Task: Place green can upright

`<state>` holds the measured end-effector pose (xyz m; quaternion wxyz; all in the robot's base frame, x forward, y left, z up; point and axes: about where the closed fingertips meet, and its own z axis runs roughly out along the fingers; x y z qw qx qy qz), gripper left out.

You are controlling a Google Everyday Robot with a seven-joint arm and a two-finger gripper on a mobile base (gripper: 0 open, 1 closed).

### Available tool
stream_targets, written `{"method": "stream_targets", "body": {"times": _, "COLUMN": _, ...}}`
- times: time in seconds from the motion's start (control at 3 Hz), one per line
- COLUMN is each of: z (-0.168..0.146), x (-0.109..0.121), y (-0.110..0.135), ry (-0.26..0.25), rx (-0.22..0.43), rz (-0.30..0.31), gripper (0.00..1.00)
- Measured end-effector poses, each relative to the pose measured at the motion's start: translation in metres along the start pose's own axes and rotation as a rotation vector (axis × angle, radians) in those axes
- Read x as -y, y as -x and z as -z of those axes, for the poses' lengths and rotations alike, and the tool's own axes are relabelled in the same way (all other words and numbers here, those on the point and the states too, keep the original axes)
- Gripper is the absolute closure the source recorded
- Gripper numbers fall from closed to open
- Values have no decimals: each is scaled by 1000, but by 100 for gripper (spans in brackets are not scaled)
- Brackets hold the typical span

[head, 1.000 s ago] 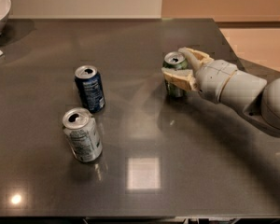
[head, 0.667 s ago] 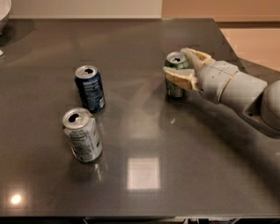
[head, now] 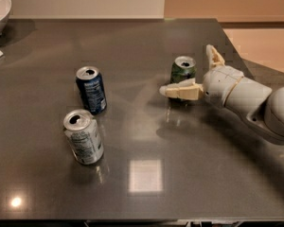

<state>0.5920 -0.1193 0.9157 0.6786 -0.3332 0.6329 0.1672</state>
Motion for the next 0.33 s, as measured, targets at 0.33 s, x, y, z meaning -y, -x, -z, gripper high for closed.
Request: {"method": "stream_targets", "body": {"times": 0.33, "z": 0, "x": 0, "y": 0, "ry": 0, "rx": 0, "rz": 0, "gripper": 0}}
